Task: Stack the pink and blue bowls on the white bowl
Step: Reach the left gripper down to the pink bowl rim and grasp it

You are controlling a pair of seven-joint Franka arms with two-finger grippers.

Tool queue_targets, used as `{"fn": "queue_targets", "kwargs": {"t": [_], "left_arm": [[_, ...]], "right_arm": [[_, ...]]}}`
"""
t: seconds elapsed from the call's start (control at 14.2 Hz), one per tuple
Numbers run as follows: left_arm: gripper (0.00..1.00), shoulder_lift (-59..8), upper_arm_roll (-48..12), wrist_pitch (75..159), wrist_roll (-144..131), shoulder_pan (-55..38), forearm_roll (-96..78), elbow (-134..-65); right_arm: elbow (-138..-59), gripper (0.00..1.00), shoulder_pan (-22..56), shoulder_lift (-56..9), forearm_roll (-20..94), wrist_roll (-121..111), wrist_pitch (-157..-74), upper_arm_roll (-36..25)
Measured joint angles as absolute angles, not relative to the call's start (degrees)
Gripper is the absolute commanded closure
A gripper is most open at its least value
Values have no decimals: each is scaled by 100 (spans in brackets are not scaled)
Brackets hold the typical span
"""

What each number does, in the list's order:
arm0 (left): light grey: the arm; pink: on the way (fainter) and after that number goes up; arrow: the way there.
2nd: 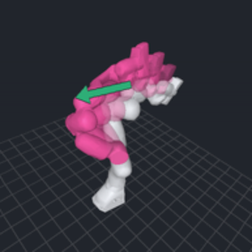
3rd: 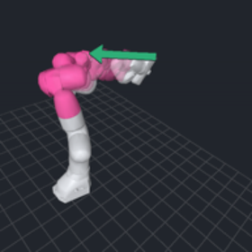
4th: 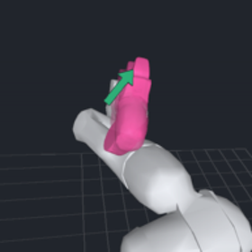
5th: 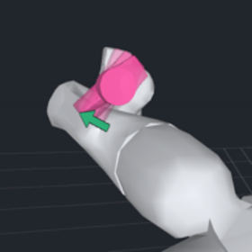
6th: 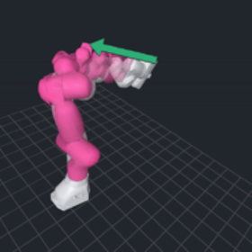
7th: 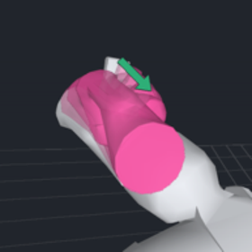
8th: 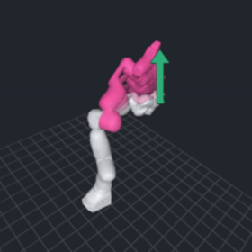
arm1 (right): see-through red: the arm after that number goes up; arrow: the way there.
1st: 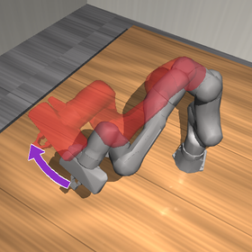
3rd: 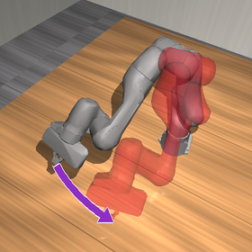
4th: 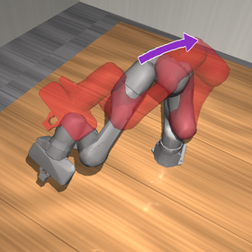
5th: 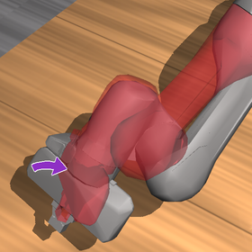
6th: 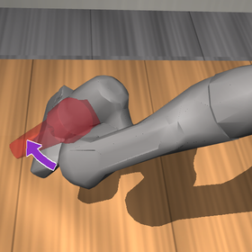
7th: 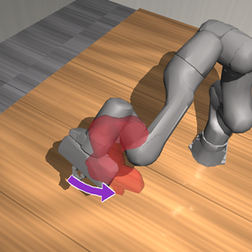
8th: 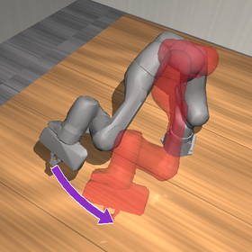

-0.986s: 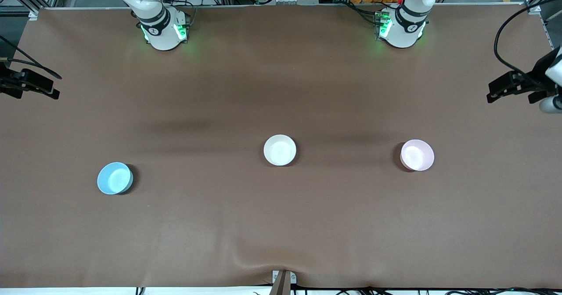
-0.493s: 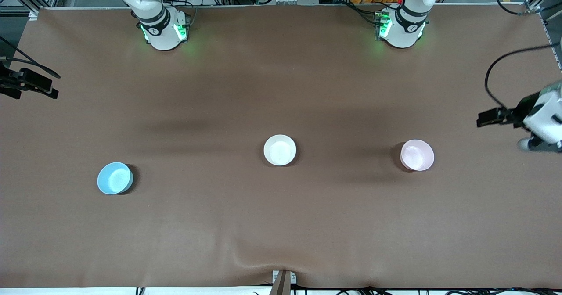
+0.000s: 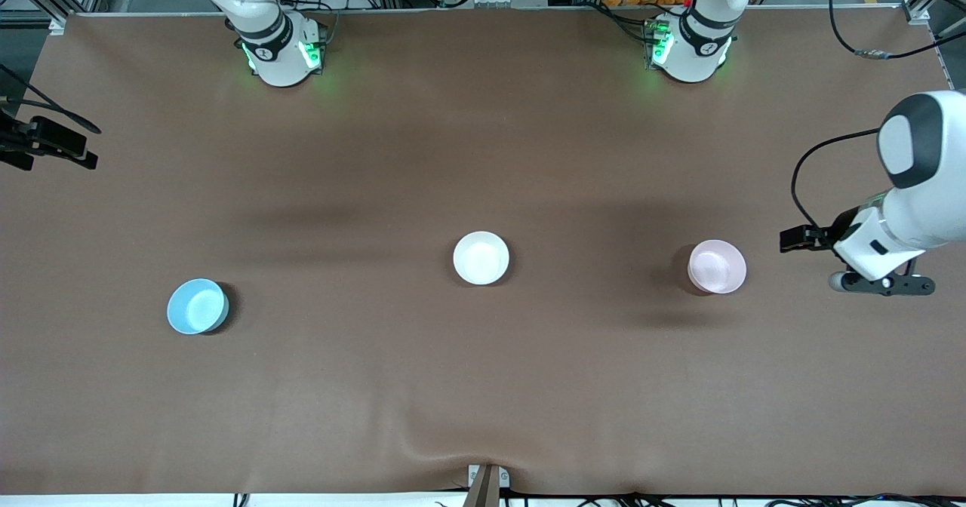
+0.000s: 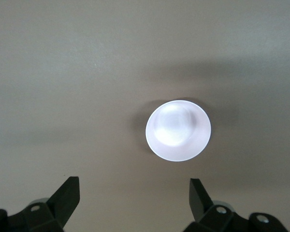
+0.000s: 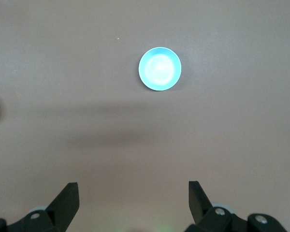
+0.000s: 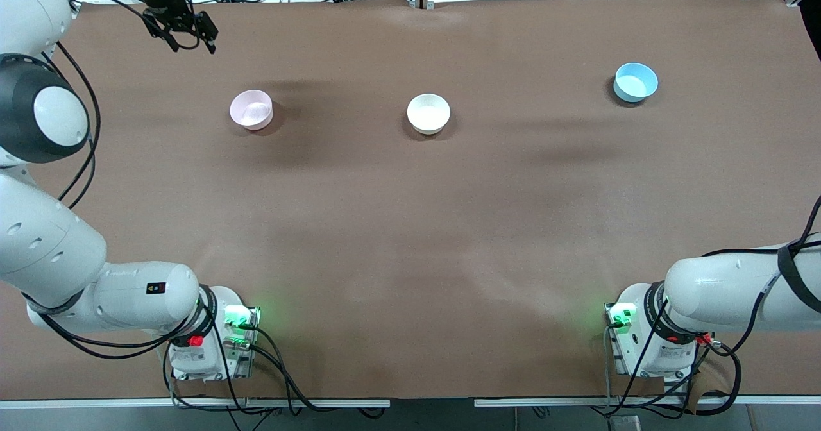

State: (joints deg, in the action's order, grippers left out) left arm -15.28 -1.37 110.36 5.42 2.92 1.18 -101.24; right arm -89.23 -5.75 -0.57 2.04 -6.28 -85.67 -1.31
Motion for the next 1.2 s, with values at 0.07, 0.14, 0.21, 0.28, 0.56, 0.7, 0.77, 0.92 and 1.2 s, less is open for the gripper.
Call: {"fn": "queue_targets", "kwargs": {"t": [0.07,0.14,0.21,0.28,0.56,0.7,0.77,0.92,1.2], "left_arm": [[0,-1541,-138,11157,546,292,119,-10240],[0,-1560,-138,11325,547,292,119,-10381],[1,-1582,-141,11568,548,292,119,-10572],[1,-1610,-147,11894,548,291,119,-10821],[12,-1877,-157,13168,548,289,119,-11615],[20,-2042,-160,13430,549,289,119,-11768],[25,-2115,-162,13514,549,289,119,-11795],[38,-2269,-165,13769,625,289,119,-11837],[56,-2426,-165,13938,778,295,119,-11862]], "right_arm": [[-8924,0,-575,-57,204,-629,-8566,-131],[-8925,0,-575,-58,204,-630,-8566,-131],[-8926,0,-575,-58,204,-631,-8566,-130],[-8927,0,-575,-58,204,-631,-8565,-130],[-8929,0,-575,-58,204,-632,-8563,-130],[-8930,0,-575,-58,204,-632,-8562,-129],[-8931,0,-575,-58,204,-633,-8562,-129],[-8932,0,-575,-58,204,-633,-8562,-129],[-8935,0,-575,-58,204,-633,-8562,-129]]}}
